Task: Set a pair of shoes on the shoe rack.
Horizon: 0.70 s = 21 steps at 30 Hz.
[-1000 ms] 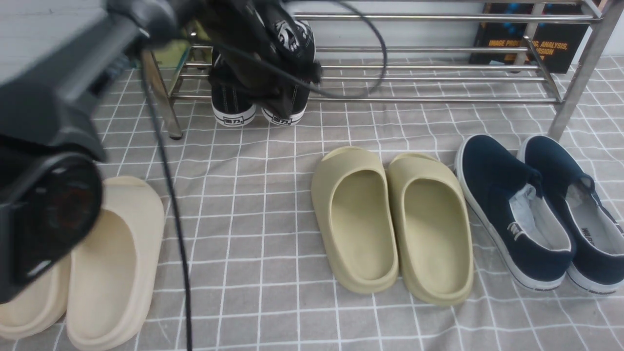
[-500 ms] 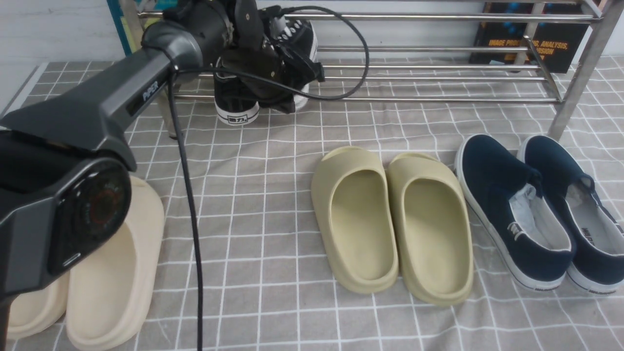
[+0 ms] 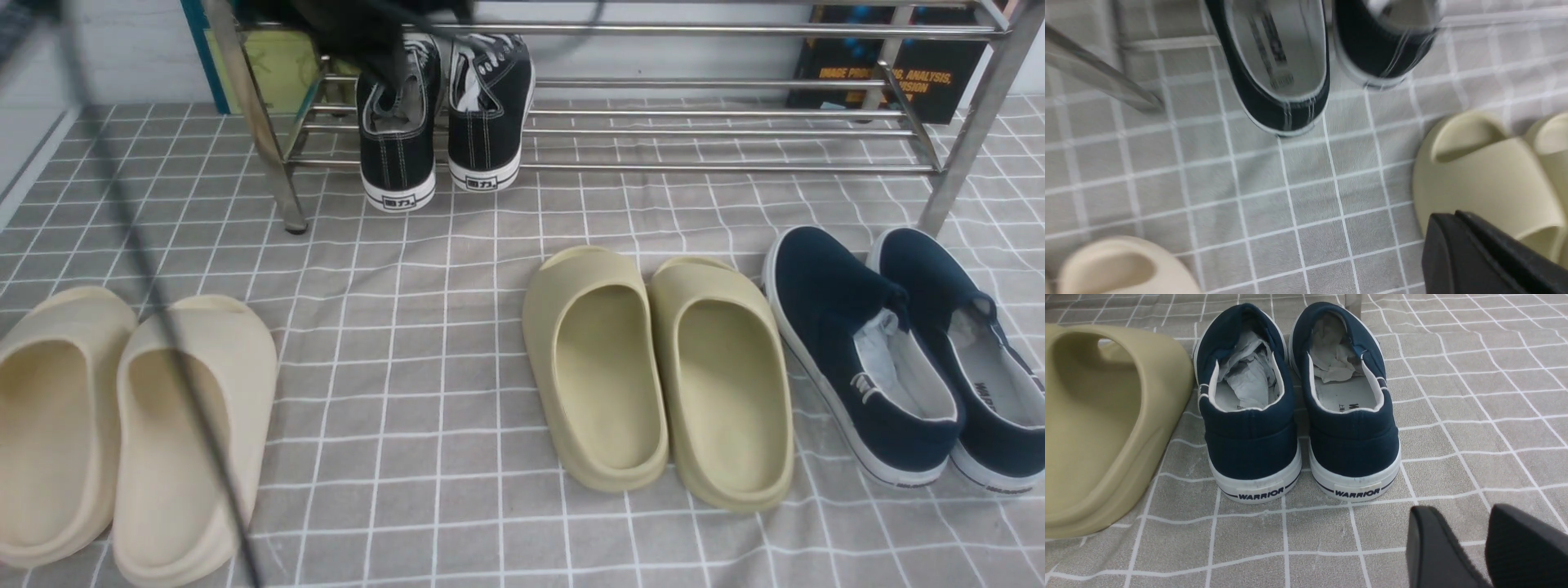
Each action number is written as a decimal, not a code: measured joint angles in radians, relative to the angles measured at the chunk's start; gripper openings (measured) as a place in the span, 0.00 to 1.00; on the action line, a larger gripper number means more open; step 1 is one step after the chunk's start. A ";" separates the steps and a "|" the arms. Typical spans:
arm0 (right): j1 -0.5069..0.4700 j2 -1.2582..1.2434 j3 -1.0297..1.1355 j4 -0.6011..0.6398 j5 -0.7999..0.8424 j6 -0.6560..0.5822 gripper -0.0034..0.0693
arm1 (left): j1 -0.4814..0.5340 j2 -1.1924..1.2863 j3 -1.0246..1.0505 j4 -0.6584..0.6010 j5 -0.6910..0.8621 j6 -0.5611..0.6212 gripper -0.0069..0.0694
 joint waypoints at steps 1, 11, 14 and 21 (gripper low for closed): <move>0.000 0.000 0.000 0.000 0.000 0.000 0.38 | 0.000 -0.053 0.009 0.008 0.001 0.000 0.07; 0.000 0.000 0.000 0.000 0.000 0.000 0.38 | 0.000 -0.644 0.459 0.008 -0.014 -0.015 0.07; 0.000 0.000 0.000 0.000 0.000 0.000 0.38 | 0.000 -0.818 0.668 0.008 -0.103 -0.041 0.07; 0.000 0.000 0.000 0.000 0.000 0.000 0.38 | 0.000 -1.249 1.123 0.028 -0.317 -0.142 0.07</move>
